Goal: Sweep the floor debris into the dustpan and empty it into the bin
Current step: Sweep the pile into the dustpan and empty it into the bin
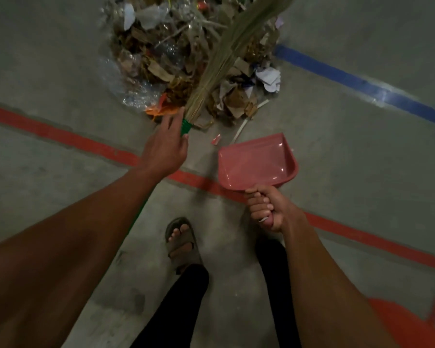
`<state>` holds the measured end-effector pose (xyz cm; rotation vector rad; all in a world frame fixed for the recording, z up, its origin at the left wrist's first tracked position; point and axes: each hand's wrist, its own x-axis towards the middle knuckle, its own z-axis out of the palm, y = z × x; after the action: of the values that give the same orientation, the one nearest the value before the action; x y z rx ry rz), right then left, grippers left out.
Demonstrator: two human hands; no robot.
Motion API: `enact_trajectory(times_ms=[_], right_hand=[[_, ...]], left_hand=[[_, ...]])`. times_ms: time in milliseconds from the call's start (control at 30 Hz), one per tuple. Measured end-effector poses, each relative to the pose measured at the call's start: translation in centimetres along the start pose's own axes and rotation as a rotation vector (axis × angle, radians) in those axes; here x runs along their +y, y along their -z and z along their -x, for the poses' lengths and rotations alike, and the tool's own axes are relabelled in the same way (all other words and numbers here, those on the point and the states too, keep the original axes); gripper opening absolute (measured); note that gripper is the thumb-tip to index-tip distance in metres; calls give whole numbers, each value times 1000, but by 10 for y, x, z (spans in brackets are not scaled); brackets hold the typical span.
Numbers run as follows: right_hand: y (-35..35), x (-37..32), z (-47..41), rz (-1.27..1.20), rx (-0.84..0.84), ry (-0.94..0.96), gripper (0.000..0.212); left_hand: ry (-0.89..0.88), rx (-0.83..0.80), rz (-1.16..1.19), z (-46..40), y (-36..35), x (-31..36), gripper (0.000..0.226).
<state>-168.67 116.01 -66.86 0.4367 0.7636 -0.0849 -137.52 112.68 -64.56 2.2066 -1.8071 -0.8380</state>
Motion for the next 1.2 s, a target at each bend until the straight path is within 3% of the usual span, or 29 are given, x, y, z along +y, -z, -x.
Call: enact_trajectory(times_ms=[200,300,433,767,900,1033,1200], right_hand=[[56,-17,-20,52,86,-154,47],[71,-37,-33,120,151,-172,38],[79,-78,-58,174,140,-219,37],[16,-182,-121,240,18,-60,33],[1,-204,-134,287,0,-22,34],[-5,-210,-135,311,11,8,34],[-2,-201,-129,312,34,34,34]], left_hand=[[26,80,63,-23,-46,6,65],[71,120,95,-36,-73,10,65],[119,178,137,-56,-101,15,65],[81,274,107,-122,-115,8,65],[28,236,71,-145,-116,3,62],[33,84,-46,-132,-130,-10,63],[4,12,50,-87,-139,-19,59]])
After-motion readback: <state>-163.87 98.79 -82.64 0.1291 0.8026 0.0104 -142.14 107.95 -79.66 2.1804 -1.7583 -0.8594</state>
